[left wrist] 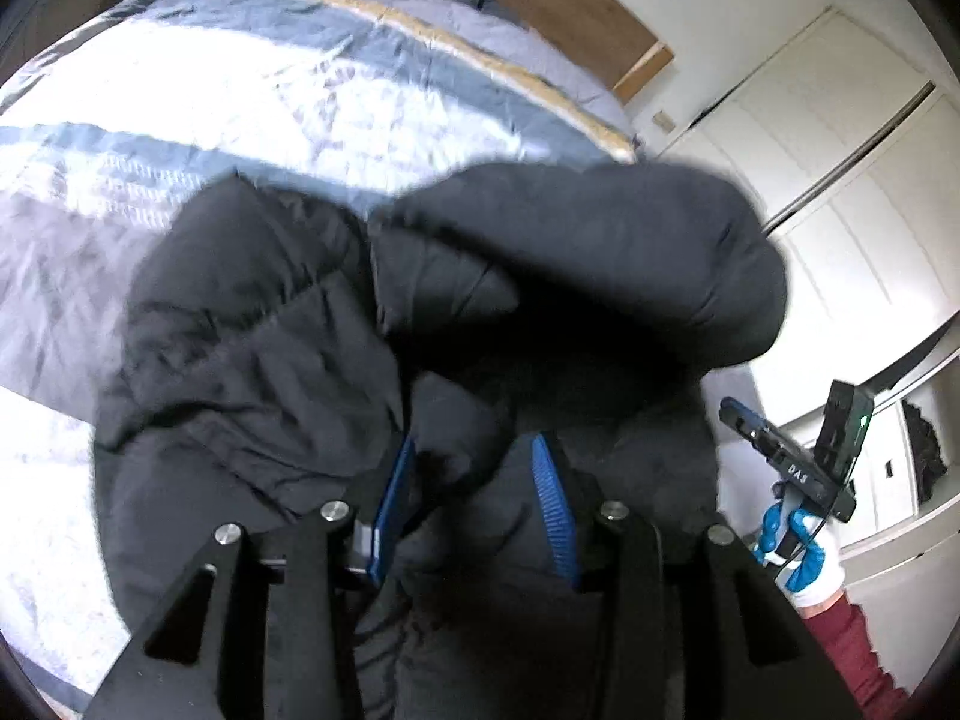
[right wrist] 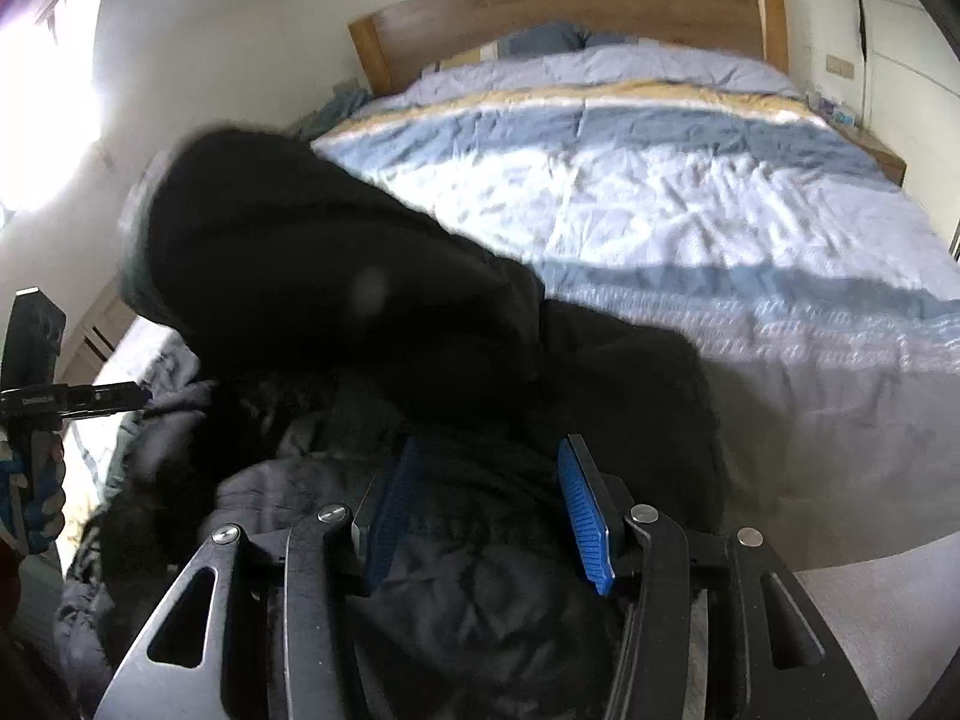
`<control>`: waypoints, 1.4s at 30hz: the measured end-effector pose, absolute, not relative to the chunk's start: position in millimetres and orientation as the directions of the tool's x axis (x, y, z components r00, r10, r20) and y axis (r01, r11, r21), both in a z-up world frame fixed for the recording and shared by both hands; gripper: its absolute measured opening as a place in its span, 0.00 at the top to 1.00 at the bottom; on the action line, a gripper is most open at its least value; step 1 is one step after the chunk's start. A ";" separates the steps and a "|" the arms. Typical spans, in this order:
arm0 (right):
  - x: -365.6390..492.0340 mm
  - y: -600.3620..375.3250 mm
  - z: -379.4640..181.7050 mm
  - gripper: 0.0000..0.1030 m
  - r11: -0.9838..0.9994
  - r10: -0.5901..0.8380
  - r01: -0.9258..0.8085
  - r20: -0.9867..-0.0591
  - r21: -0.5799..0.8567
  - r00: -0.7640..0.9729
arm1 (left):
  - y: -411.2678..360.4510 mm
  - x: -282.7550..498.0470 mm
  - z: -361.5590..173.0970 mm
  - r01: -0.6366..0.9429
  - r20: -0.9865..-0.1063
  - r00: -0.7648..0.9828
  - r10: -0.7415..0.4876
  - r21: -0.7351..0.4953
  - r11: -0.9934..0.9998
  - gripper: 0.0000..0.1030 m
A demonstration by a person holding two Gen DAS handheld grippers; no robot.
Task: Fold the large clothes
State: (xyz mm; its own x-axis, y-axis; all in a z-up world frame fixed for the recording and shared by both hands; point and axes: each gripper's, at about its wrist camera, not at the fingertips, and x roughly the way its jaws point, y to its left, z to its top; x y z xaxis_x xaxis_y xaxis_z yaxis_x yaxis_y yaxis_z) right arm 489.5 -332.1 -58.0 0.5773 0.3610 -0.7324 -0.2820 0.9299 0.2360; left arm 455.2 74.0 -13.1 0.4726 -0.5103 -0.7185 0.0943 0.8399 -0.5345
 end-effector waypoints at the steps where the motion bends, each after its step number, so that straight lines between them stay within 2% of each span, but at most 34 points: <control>1: 488.8 -334.1 -48.4 0.52 0.929 0.364 -0.283 -0.718 0.237 0.593 | 78.1 458.1 -5.2 0.095 -0.705 0.490 -0.513 -0.542 0.835 0.62; 6: 508.5 -330.6 -4.6 0.47 0.923 0.385 -0.279 -0.656 0.265 0.650 | 86.9 497.9 28.4 0.096 -0.658 0.548 -0.517 -0.564 0.820 0.60; 9: 532.5 -316.7 17.2 0.46 0.917 0.399 -0.299 -0.629 0.265 0.668 | 78.0 530.0 38.9 0.103 -0.655 0.551 -0.518 -0.562 0.820 0.60; 15: 566.0 -288.9 25.0 0.46 0.894 0.448 -0.338 -0.610 0.294 0.654 | 57.1 574.8 35.2 0.100 -0.657 0.534 -0.532 -0.576 0.811 0.60; 19: 569.2 -266.2 7.7 0.45 0.869 0.491 -0.381 -0.631 0.314 0.600 | 36.1 566.0 8.3 0.122 -0.697 0.471 -0.540 -0.555 0.823 0.60; 23: 548.3 -243.8 -26.5 0.45 0.839 0.511 -0.464 -0.702 0.282 0.497 | 11.4 539.0 -29.8 0.168 -0.762 0.382 -0.523 -0.499 0.850 0.60; 27: 526.1 -229.9 -61.1 0.45 0.836 0.455 -0.509 -0.777 0.205 0.435 | -11.6 519.2 -59.9 0.212 -0.808 0.345 -0.477 -0.428 0.878 0.60; 29: 518.9 -229.7 -76.6 0.45 0.839 0.439 -0.506 -0.795 0.197 0.419 | -16.2 516.3 -68.0 0.217 -0.817 0.356 -0.453 -0.400 0.891 0.60; 42: 538.7 -233.9 -138.3 0.45 0.872 0.385 -0.446 -0.844 0.201 0.373 | -14.0 533.0 -113.8 0.142 -0.840 0.323 -0.437 -0.413 0.900 0.60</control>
State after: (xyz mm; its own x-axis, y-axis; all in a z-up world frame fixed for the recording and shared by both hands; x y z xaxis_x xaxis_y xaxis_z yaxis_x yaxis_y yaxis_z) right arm 538.7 -233.9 -138.3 0.3729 0.3850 -0.8442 -0.4455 0.8724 0.2010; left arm 533.0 -14.0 -113.8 0.3234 -0.4365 -0.8396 0.1420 0.8996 -0.4130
